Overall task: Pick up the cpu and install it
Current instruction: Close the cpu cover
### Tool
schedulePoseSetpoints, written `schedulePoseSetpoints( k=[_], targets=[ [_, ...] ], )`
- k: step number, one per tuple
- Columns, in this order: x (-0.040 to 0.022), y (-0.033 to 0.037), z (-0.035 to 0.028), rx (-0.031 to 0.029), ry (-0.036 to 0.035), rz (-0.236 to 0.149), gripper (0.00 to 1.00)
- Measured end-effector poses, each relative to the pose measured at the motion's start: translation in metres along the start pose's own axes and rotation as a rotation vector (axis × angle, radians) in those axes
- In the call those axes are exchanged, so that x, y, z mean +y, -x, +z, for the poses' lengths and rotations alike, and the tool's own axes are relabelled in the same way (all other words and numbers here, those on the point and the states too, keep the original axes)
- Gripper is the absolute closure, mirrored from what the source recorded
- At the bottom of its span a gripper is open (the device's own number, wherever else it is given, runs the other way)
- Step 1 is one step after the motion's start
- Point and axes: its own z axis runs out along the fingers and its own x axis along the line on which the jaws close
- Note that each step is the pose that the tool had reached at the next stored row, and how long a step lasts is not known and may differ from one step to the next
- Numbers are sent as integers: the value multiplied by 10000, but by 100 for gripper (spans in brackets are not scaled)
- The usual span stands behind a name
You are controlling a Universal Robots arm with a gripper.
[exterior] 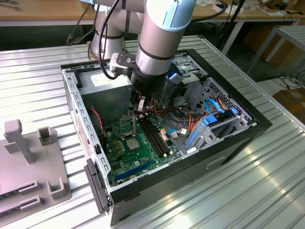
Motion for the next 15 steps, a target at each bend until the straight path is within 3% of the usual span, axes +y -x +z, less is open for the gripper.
schedulePoseSetpoints(
  k=[15],
  targets=[
    [12, -4, -29, 24, 37, -504, 89]
  ],
)
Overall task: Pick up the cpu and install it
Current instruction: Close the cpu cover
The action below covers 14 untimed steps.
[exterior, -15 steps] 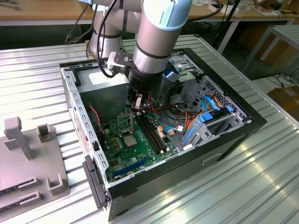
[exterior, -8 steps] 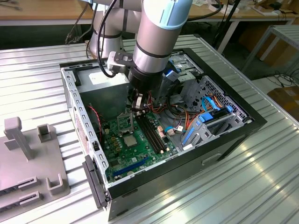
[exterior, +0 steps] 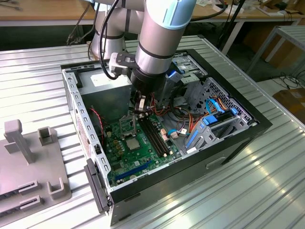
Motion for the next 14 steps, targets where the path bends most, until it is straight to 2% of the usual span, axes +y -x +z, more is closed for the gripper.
schedulePoseSetpoints(
  k=[14],
  targets=[
    [2, -4, -24, 23, 33, -455, 89]
  ],
)
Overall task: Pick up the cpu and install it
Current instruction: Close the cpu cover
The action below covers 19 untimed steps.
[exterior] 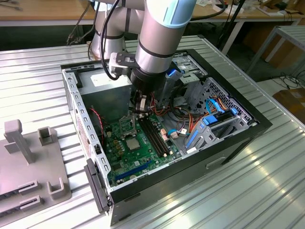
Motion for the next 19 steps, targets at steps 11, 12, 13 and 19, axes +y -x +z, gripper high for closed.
schedulePoseSetpoints(
  k=[11, 12, 13, 19],
  targets=[
    [-15, -39, -4, 10, 16, -231, 89],
    [-19, -49, -5, 12, 19, -264, 89],
    [-21, -57, -6, 13, 21, -297, 89],
    [-30, -79, -9, 19, 30, -424, 89]
  ],
)
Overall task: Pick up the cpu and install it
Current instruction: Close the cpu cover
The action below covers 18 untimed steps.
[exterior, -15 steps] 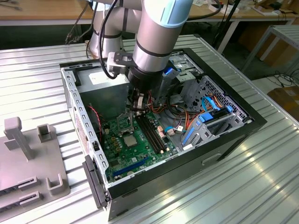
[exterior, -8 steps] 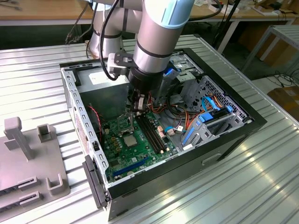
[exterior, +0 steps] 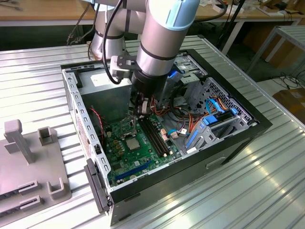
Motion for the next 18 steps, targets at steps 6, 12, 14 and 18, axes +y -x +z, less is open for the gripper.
schedulePoseSetpoints(
  k=[6, 12, 14, 18],
  targets=[
    [-7, -28, -3, 6, 10, -140, 89],
    [-12, -57, -6, 12, 20, -271, 89],
    [-15, -71, -7, 15, 23, -313, 89],
    [-26, -101, -9, 18, 28, -394, 89]
  ],
)
